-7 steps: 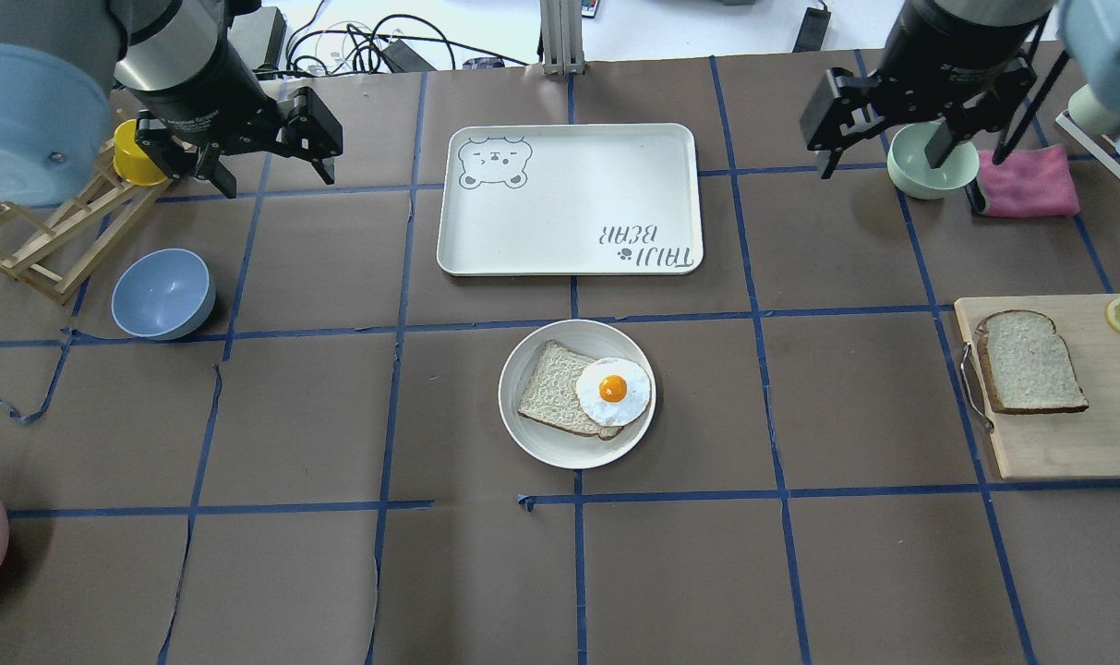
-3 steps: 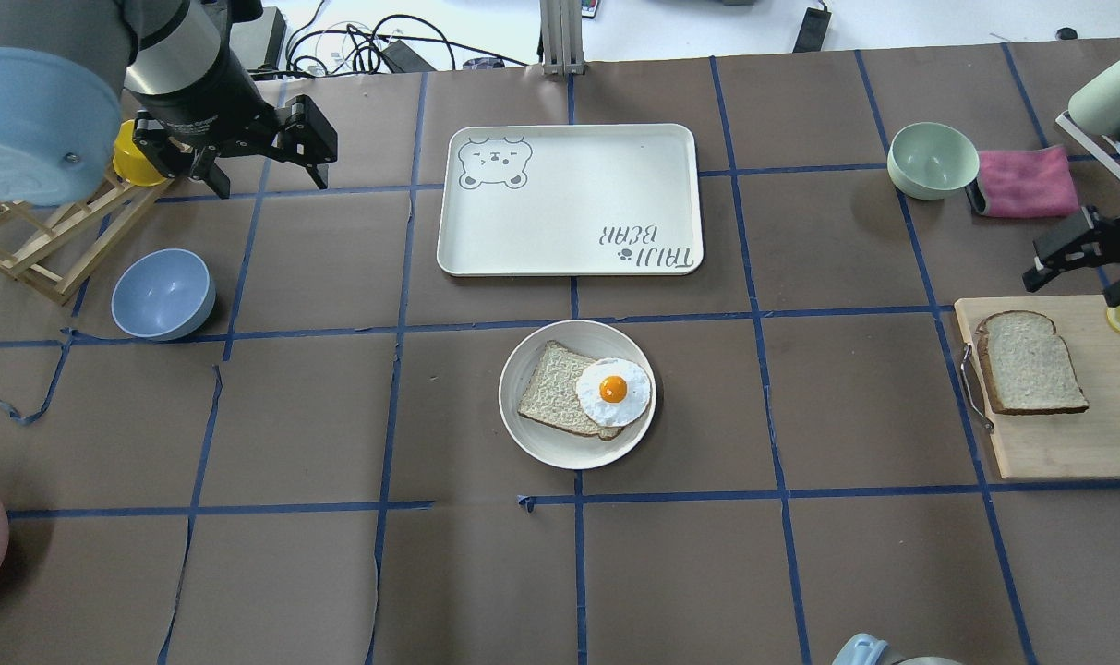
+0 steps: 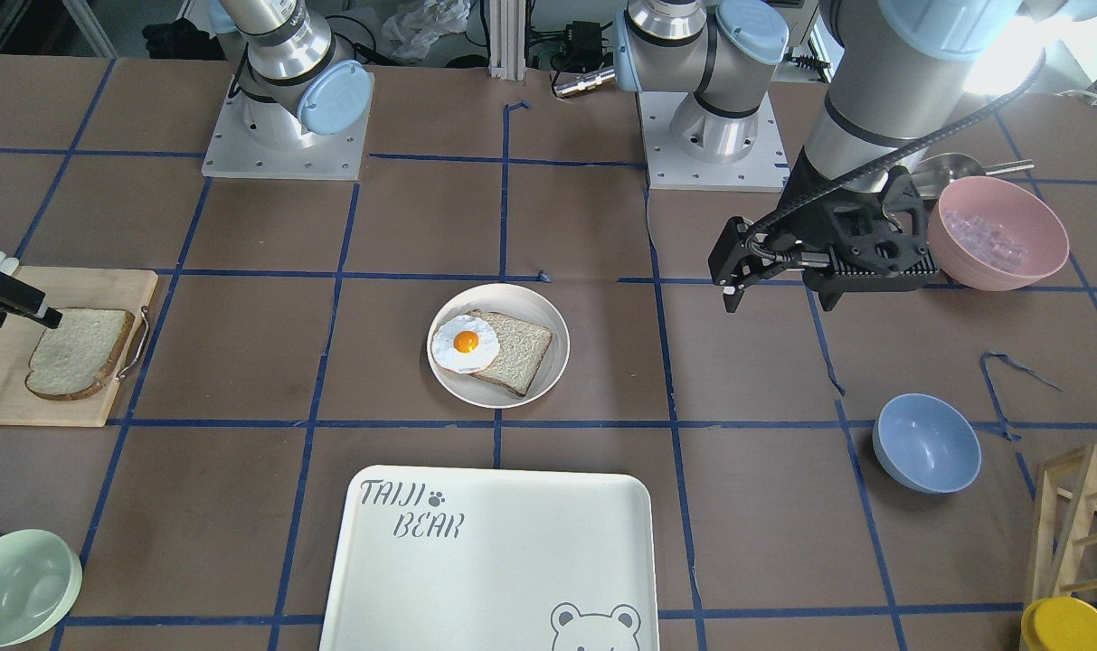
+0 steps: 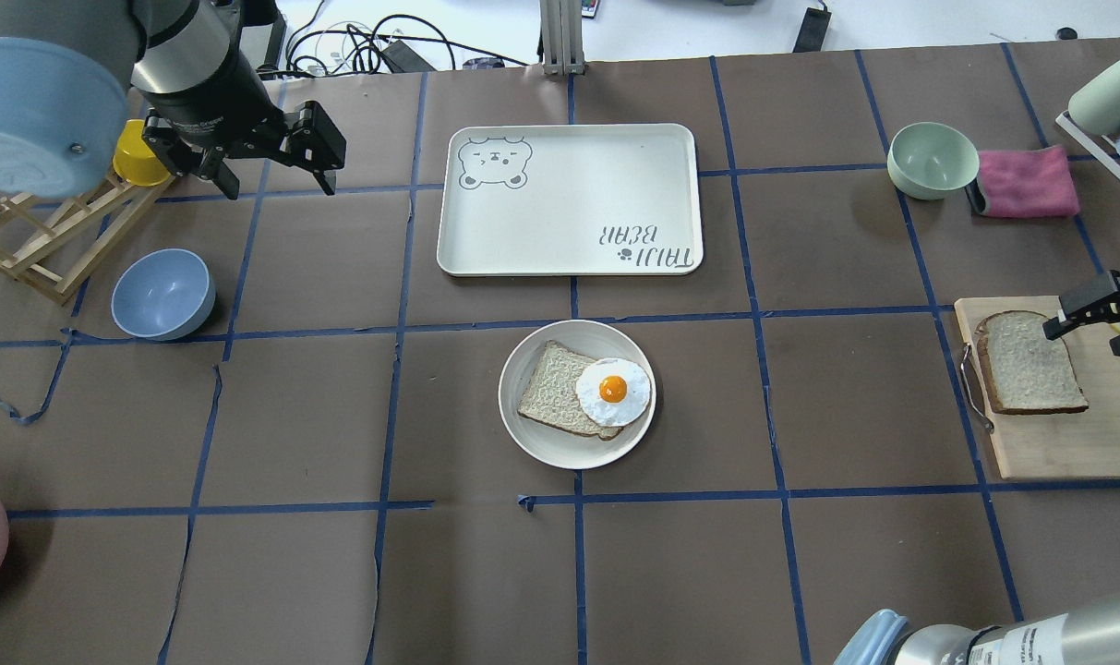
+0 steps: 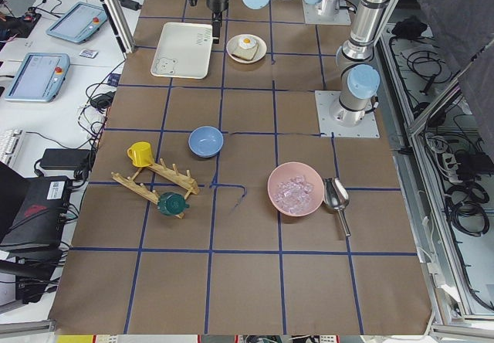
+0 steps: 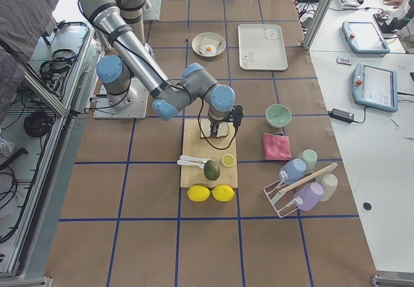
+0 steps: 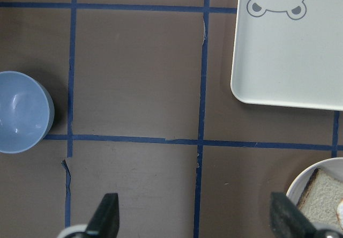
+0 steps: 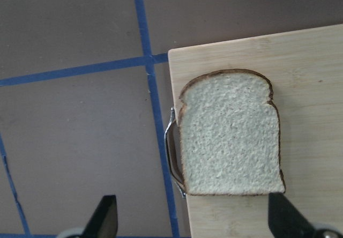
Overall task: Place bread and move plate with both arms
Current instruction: 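Move the right gripper over the bread slice on the wooden board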
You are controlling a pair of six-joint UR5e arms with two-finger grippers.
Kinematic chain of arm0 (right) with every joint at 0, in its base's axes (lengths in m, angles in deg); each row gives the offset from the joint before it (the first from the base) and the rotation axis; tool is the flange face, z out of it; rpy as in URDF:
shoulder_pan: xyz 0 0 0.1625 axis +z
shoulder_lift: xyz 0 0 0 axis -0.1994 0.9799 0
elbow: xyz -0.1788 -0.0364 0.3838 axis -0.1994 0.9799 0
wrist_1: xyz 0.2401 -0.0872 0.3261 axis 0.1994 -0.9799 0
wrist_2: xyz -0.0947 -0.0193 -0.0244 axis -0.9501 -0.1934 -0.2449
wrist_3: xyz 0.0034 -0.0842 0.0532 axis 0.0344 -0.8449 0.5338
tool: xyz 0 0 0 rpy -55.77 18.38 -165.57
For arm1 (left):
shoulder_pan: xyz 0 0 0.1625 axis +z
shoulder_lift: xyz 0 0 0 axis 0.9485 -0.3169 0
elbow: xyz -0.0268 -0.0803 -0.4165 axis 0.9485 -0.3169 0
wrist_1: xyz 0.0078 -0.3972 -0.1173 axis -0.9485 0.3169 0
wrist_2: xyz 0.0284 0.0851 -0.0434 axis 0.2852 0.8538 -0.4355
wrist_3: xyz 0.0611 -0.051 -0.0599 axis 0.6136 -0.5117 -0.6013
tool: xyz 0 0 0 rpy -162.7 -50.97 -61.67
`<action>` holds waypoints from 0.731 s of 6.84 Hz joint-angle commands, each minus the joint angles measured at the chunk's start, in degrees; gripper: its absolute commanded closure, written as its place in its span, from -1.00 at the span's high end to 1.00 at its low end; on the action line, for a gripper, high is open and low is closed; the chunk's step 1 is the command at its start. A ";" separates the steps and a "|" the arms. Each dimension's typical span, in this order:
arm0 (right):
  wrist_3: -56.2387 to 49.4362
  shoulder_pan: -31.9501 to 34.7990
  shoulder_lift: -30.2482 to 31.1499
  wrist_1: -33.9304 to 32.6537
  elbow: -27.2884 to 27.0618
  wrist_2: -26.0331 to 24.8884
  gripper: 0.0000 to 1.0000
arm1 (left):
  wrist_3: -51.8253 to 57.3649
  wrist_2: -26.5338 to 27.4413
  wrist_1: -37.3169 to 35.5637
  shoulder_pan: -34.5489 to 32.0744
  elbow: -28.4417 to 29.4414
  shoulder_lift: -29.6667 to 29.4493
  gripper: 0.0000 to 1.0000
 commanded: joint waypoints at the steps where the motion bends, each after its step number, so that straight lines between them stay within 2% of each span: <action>1: -0.34 -0.38 -3.89 -3.14 -0.15 0.10 1.00 | 3.09 0.31 7.11 0.19 2.91 -0.10 1.00; 2: 0.01 -0.38 -4.60 -3.14 -0.33 0.10 1.00 | 3.37 0.14 8.96 0.11 4.23 -0.37 1.00; 5: 0.45 -0.38 -5.57 -5.32 -2.25 0.27 1.00 | 0.22 -0.21 8.54 -0.25 4.16 -0.20 1.00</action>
